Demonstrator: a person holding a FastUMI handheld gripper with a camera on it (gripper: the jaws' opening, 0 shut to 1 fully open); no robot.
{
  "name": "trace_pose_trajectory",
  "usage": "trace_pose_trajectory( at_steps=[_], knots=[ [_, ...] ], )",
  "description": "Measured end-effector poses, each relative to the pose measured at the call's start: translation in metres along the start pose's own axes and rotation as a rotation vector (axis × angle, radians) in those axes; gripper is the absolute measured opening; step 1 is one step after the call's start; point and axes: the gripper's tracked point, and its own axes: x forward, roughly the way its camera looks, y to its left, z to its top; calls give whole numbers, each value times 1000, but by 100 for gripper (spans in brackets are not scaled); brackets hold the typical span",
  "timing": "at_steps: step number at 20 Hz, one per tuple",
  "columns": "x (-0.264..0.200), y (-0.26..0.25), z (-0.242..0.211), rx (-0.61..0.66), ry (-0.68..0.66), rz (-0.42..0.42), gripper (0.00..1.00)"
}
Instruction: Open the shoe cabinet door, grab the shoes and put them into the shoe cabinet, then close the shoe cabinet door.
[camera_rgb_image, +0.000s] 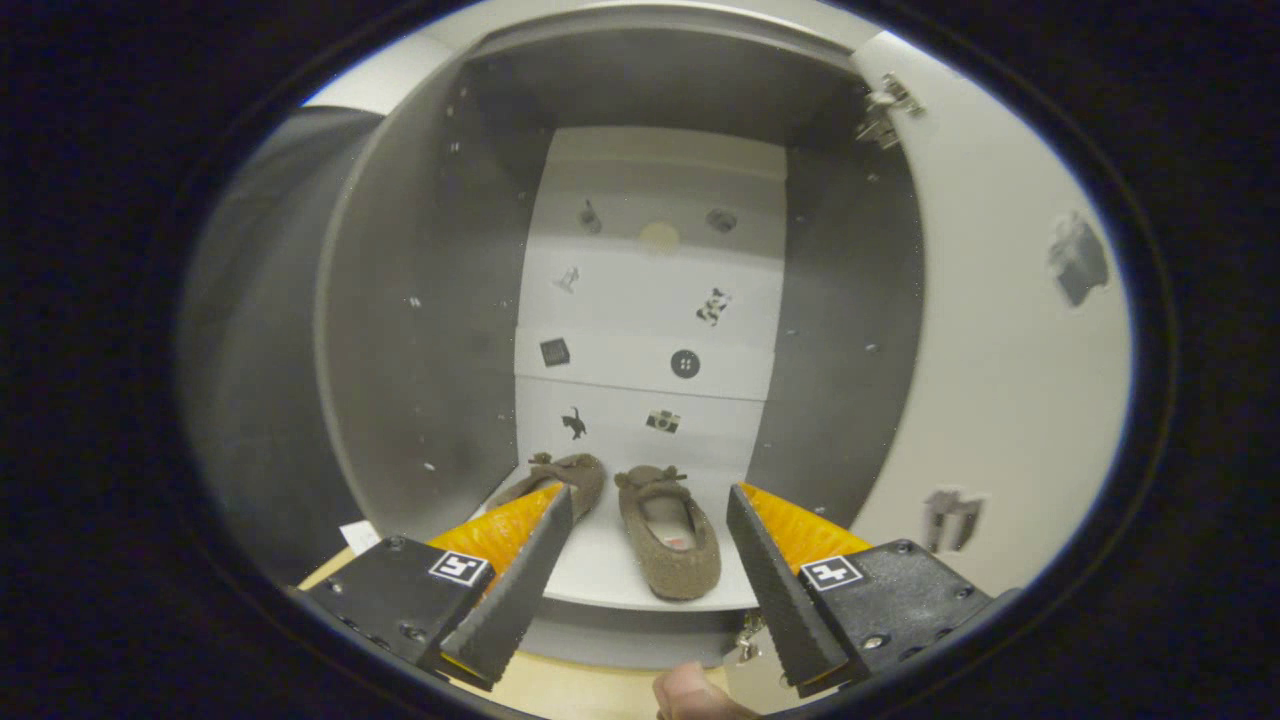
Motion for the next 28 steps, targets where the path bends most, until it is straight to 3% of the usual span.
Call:
trace_pose_trajectory(
  at_steps=[5, 11, 16, 21, 28],
  knots=[
    [-114, -4, 43, -38, -95, 16, 100],
    [-240, -36, 76, -33, -159, -53, 100],
    [-320, -55, 74, -22, -124, 45, 100],
    [-383, -99, 55, -44, -121, 92, 100],
    [-430, -202, 32, -73, -163, -19, 100]
  ],
)
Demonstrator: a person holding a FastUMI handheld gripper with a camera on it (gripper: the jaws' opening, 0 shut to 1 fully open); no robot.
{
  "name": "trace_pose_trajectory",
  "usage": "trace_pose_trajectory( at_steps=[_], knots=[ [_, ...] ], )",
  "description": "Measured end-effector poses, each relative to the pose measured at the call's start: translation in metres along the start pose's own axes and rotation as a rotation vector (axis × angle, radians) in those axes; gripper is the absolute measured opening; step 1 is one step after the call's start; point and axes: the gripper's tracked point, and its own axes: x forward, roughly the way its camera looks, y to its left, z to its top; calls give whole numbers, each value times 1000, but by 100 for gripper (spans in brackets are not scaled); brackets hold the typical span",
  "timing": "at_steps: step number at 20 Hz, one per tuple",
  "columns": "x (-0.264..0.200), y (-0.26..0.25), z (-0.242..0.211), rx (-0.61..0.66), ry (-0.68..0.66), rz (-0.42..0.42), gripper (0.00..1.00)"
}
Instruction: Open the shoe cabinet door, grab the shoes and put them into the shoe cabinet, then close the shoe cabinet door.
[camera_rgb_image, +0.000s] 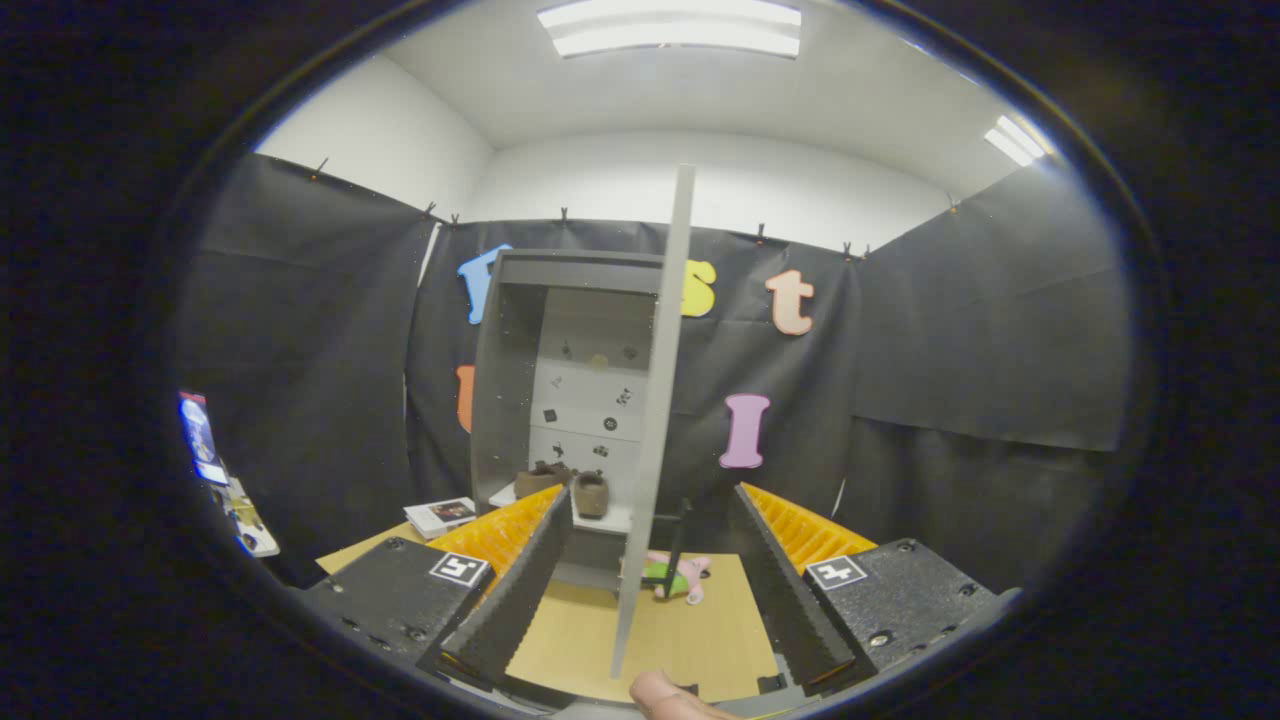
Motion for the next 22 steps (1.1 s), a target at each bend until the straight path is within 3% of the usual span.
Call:
trace_pose_trajectory(
  at_steps=[5, 13, 19, 22],
  knots=[
    [1, -79, -25, -7, 8, -136, 100],
    [50, -153, -61, -36, -2, -238, 100],
    [109, -154, -53, -99, -92, -206, 100],
    [129, -135, -64, -47, -64, -145, 100]
  ],
)
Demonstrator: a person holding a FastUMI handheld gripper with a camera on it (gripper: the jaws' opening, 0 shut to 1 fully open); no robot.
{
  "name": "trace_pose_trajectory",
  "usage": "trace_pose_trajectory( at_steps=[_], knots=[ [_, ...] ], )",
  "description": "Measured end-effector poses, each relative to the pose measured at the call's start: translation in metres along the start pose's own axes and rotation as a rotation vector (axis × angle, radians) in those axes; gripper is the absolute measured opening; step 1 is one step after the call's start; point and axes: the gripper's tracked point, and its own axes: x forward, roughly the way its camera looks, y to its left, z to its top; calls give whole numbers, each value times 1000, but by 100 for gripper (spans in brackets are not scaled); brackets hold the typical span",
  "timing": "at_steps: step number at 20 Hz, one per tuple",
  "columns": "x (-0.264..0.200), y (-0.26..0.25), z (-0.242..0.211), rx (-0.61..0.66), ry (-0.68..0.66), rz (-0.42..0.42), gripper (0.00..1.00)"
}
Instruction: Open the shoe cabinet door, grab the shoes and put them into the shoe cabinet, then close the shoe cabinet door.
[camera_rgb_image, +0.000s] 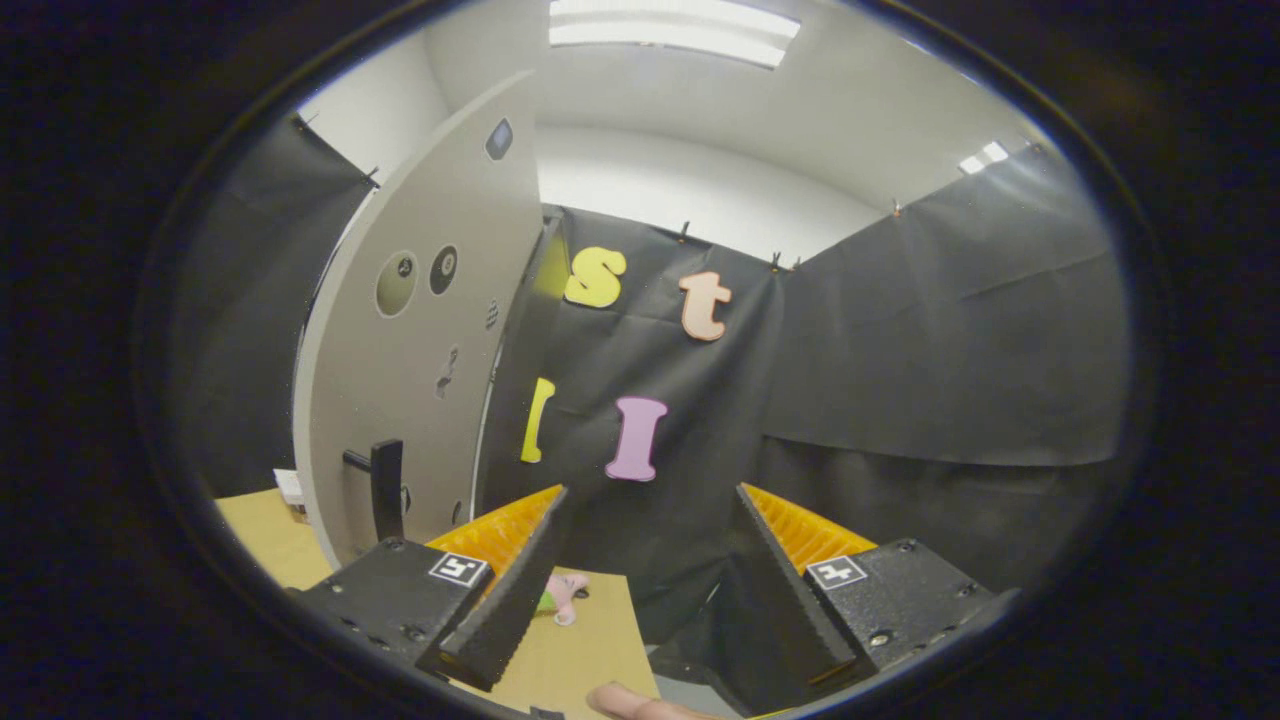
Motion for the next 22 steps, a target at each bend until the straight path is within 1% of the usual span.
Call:
trace_pose_trajectory(
  at_steps=[3, 6, 11, 13, 16, 22],
  knots=[
    [8, 19, -5, 94, 14, 68, 100],
    [17, 39, -17, 123, 65, 114, 100],
    [22, 76, -19, 196, 90, 203, 100],
    [20, 77, -22, 220, 111, 196, 98],
    [21, 78, -18, 212, 95, 182, 97],
    [19, 93, -12, 154, 88, 119, 95]
  ],
)
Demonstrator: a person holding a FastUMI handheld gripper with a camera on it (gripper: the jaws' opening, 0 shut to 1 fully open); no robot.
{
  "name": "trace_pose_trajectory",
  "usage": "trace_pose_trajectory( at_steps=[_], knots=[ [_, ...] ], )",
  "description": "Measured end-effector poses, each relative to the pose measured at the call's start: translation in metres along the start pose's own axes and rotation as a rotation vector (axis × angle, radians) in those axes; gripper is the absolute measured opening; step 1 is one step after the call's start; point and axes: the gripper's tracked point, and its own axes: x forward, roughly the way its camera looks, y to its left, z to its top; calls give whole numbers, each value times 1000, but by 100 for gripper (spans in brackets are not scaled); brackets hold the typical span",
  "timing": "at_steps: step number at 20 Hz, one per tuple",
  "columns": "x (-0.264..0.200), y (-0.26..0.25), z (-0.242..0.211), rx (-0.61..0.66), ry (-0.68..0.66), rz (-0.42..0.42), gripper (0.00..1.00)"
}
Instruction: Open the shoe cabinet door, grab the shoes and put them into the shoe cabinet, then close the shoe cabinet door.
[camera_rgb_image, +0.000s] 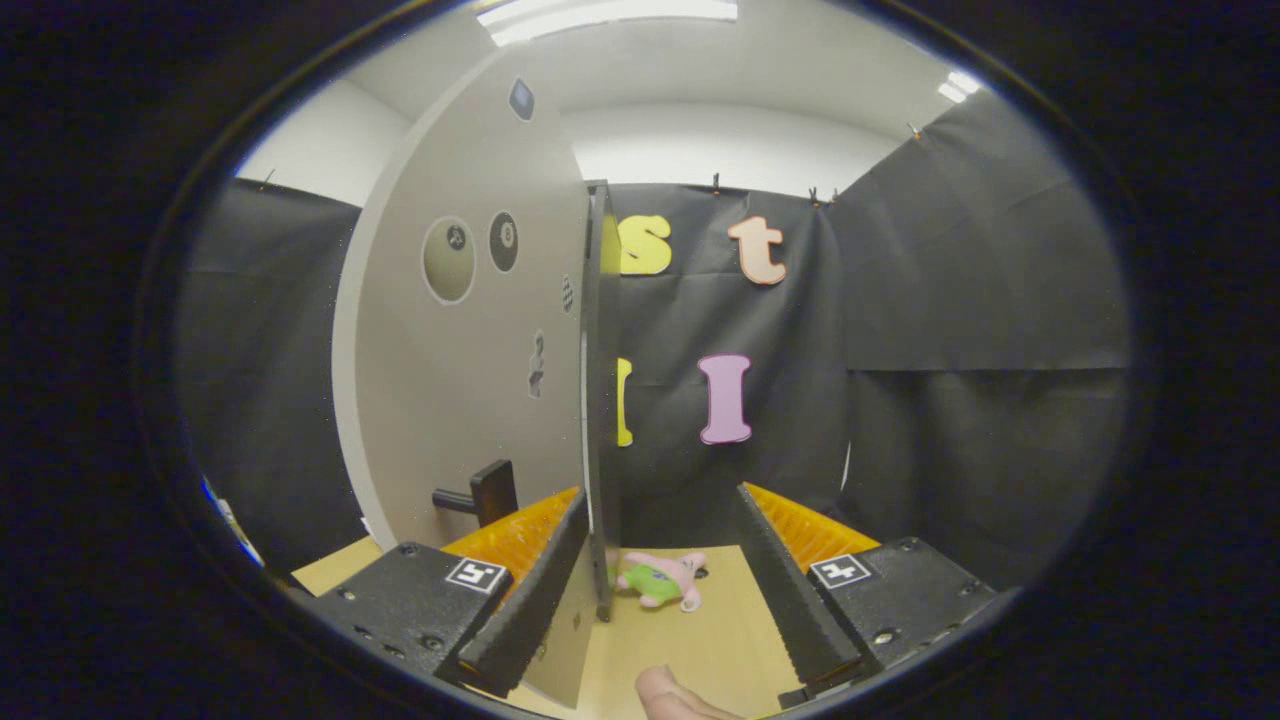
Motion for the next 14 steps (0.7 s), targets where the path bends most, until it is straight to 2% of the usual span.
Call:
trace_pose_trajectory(
  at_steps=[4, 12, 14],
  knots=[
    [-16, 26, -5, 24, 9, -1, 96],
    [-12, 88, -10, 79, 9, 44, 96],
    [-8, 111, -13, 111, 29, 77, 96]
  ],
)
